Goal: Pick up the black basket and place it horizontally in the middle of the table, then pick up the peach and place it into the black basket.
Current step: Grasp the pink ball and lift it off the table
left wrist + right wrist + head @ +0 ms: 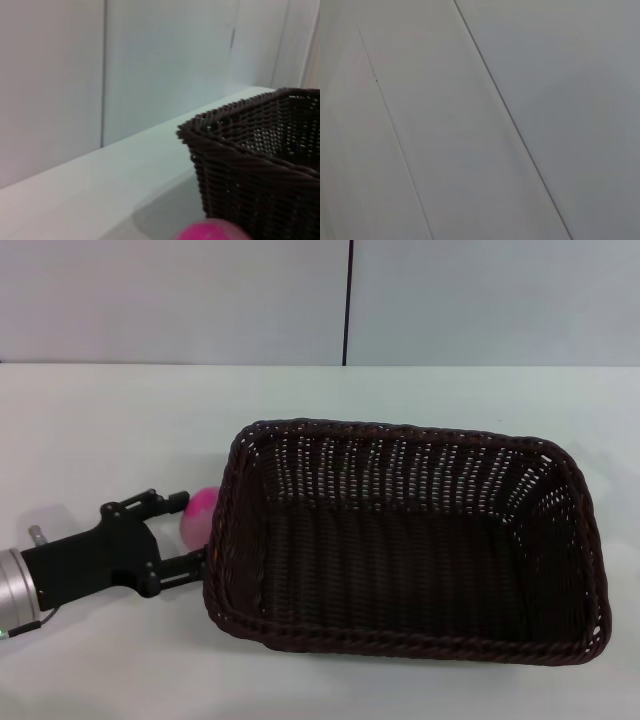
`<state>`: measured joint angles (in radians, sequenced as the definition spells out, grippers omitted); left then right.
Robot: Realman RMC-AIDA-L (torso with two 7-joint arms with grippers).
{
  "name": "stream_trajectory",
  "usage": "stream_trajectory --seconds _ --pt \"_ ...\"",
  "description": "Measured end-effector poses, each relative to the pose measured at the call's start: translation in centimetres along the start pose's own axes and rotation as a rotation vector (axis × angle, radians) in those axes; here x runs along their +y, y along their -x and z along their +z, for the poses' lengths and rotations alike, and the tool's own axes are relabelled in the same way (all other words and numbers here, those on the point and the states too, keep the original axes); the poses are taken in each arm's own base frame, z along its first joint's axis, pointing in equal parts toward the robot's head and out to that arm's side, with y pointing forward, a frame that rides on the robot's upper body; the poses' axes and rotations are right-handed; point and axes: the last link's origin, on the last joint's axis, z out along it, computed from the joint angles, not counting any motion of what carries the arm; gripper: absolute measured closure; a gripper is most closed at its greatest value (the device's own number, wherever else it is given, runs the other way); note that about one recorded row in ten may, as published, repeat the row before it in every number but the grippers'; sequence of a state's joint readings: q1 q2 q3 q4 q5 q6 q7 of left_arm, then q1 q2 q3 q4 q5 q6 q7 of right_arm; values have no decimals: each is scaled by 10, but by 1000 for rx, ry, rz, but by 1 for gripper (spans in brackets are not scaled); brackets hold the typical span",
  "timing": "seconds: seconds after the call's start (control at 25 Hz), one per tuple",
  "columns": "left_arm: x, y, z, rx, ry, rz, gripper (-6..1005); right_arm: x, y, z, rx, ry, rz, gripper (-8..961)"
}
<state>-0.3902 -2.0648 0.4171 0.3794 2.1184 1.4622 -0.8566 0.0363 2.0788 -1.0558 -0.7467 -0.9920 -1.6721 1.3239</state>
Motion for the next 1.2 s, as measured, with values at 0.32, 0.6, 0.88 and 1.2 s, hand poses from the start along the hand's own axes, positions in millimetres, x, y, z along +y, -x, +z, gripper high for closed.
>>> stream_trajectory --seconds 0.32,0.6,0.88,1.2 --pt "2 -2 2 11 9 3 381 -1 -5 -4 4 -15 16 269" --pt "6 -1 5 41 3 33 656 0 -10 -8 3 -24 30 269" --pt "1 -4 1 83 -50 24 723 0 -11 -10 -7 -31 38 268" --pt "-22 -30 -45 330 -261 20 801 -1 -12 -8 -23 -20 49 268"
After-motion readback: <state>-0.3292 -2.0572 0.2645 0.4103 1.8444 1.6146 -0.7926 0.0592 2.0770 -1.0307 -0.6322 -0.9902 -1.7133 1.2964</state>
